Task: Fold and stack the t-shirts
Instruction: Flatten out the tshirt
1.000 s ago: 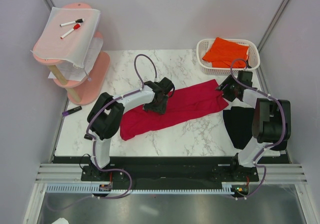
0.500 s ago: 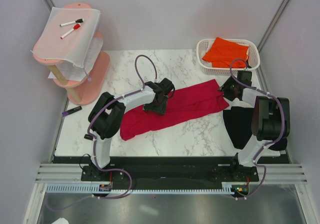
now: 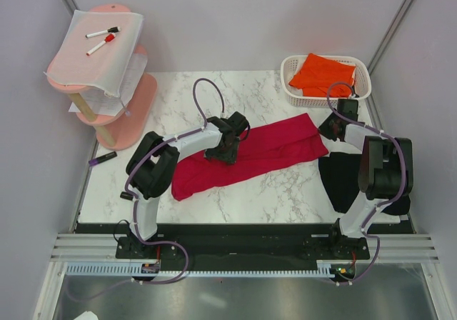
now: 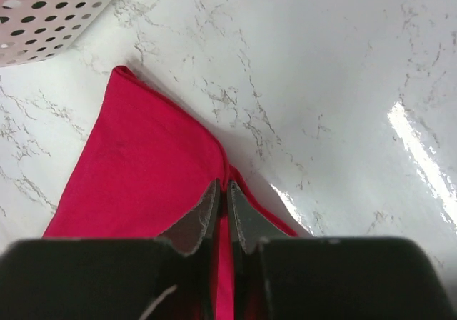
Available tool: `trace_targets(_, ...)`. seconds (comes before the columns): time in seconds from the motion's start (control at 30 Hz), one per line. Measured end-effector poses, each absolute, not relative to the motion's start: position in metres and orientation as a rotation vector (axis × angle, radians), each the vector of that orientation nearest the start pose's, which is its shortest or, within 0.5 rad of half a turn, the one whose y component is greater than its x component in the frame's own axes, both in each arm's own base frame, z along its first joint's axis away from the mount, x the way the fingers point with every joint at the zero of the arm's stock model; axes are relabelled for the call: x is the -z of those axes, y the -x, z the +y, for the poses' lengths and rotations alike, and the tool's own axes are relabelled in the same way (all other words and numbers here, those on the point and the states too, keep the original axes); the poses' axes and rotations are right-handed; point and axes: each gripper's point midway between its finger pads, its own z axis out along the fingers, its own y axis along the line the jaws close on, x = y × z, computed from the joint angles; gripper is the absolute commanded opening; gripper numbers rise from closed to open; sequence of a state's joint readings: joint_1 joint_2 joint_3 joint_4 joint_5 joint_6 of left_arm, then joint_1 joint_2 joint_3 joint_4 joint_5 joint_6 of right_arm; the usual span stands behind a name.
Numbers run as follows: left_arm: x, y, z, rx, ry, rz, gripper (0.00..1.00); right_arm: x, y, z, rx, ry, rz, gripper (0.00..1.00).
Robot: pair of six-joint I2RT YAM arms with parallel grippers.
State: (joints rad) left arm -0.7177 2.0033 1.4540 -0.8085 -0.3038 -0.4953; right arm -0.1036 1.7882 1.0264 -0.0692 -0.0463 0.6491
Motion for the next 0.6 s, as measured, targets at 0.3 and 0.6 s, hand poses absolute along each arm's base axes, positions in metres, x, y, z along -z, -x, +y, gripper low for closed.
trace_targets(0.3,-0.028,-0.312,-0.232,-0.189,-0.292,2.766,0.73,-0.069,-0.447,-0.011,-0.27,-0.808,2.212,0.15)
trace_targets(0.6,-0.049,-0.303,-0.259,-0.121,-0.37,2.705,0.73,-0.089,-0.453,-0.008,-0.267,-0.765,2.176,0.11)
